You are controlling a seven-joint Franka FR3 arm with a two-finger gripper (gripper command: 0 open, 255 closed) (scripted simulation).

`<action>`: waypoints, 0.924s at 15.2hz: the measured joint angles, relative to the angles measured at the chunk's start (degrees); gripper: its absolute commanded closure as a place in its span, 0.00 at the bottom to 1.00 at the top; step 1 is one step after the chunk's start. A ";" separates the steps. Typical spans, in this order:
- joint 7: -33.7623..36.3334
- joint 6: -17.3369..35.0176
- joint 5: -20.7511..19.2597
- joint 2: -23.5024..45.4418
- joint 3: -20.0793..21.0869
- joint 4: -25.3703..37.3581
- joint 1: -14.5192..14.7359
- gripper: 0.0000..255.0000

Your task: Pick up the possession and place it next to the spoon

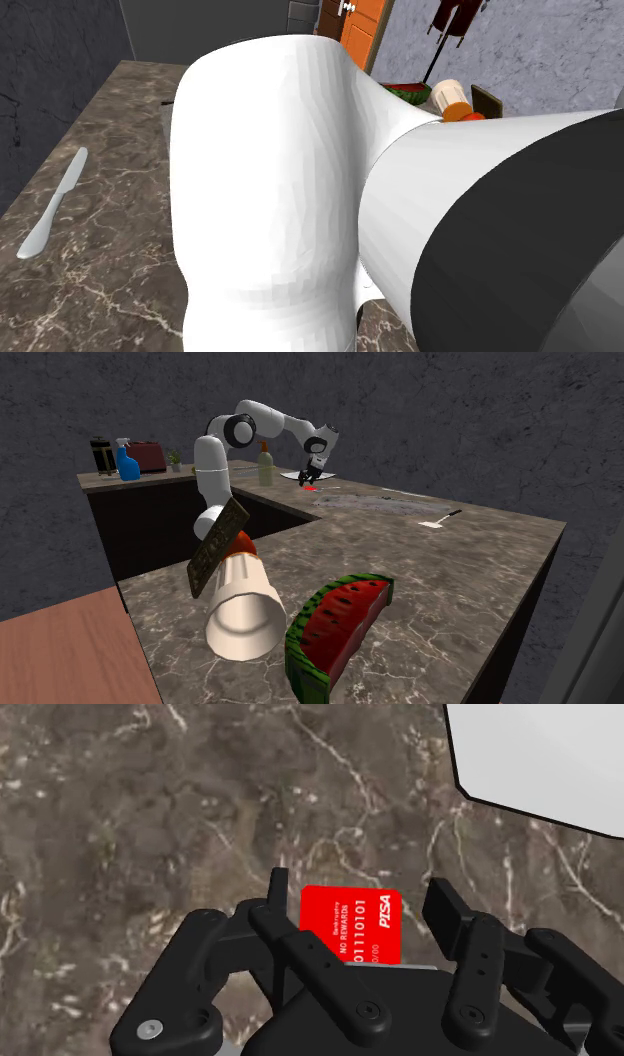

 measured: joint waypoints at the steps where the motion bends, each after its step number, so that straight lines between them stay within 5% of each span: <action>1: 0.00 0.00 0.00 0.00 0.00 0.00 0.00 0.00; 14: 0.49 -6.86 -0.79 -0.37 -1.75 5.69 -1.76 0.00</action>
